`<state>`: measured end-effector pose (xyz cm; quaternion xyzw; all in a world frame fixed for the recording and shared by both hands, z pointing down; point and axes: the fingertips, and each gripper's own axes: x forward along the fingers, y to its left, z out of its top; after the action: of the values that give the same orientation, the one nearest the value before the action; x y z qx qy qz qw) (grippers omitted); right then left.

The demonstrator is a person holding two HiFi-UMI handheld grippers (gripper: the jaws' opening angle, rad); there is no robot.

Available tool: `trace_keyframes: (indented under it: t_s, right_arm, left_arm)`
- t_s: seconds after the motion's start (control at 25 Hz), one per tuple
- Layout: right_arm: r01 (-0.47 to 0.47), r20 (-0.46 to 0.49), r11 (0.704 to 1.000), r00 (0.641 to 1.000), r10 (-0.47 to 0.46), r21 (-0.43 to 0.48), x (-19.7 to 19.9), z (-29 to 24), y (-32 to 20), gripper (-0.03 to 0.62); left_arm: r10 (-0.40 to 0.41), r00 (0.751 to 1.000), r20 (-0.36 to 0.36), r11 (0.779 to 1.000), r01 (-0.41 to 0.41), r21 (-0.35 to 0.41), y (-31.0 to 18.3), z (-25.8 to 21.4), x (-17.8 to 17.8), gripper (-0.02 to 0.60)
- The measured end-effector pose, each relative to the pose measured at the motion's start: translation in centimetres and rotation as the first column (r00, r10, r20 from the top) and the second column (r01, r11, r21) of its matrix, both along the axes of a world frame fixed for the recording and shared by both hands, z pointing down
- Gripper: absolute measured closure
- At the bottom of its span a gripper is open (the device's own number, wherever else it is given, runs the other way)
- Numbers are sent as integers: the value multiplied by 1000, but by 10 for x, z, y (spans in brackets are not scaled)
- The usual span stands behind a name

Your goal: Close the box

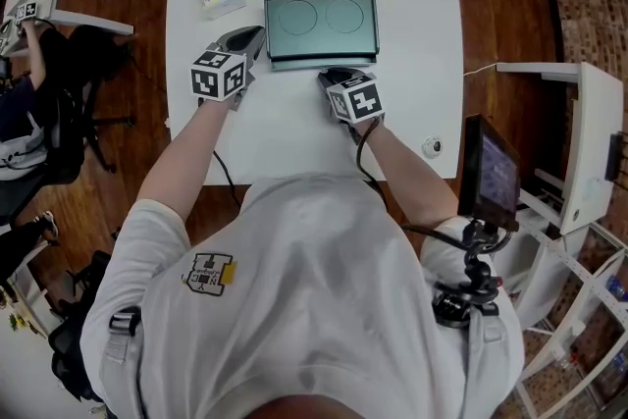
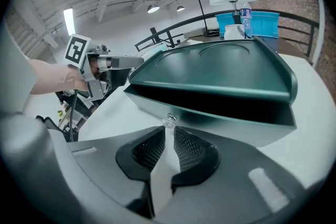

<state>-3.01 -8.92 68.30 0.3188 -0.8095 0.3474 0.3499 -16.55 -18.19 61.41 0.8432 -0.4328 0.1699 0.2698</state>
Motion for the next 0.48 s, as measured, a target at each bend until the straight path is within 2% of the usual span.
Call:
trace_keyframes:
  t_s: [0.12, 0.48]
  right_arm:
    - [-3, -1, 1000, 1000, 3, 2, 0, 0, -5, 543]
    - [-23, -5, 1000, 1000, 23, -8, 0, -1, -21, 542]
  left_arm:
    - [24, 999, -28, 1000, -24, 6, 1, -6, 4, 574]
    - [43, 999, -11, 999, -44, -10, 0, -7, 5, 574]
